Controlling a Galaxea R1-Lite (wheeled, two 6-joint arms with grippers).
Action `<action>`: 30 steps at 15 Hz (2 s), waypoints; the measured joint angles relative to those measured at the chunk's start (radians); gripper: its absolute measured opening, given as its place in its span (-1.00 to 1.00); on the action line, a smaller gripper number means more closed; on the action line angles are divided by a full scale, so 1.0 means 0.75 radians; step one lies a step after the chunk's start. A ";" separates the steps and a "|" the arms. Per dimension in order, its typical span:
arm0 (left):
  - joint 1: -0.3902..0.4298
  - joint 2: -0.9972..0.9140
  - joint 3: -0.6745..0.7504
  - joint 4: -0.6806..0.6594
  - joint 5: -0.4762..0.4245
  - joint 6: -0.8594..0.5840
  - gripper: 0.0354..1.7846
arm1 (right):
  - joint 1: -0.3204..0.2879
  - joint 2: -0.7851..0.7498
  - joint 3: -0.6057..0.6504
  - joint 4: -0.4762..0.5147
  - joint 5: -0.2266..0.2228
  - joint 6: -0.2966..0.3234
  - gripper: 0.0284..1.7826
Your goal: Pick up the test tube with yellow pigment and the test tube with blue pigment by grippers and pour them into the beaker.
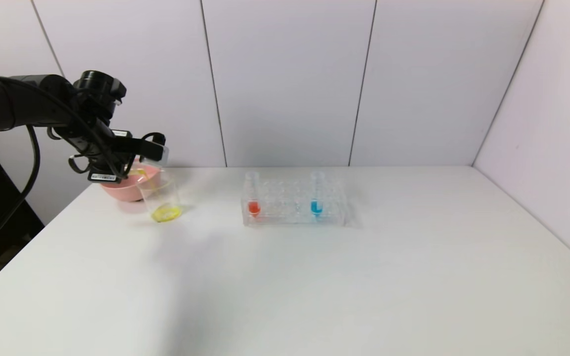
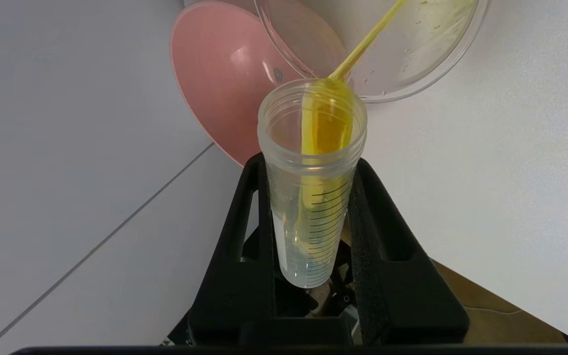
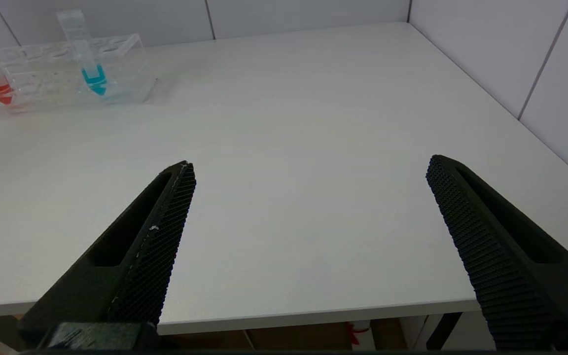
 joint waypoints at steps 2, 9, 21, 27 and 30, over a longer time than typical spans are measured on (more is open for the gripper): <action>-0.003 0.001 0.000 -0.001 0.021 0.000 -0.52 | 0.000 0.000 0.000 0.000 0.001 -0.001 0.92; -0.013 0.011 0.000 -0.001 0.089 0.004 -0.52 | 0.000 0.000 0.000 0.000 0.001 0.000 0.92; -0.058 0.033 0.001 0.008 0.278 0.059 -0.52 | 0.001 0.000 0.000 0.000 0.001 0.000 0.92; -0.068 0.035 0.001 0.008 0.288 0.059 -0.52 | 0.001 0.000 0.000 0.000 0.000 0.000 0.92; -0.065 0.024 0.001 0.001 0.268 0.041 -0.52 | 0.002 0.000 0.000 -0.001 0.000 0.000 0.92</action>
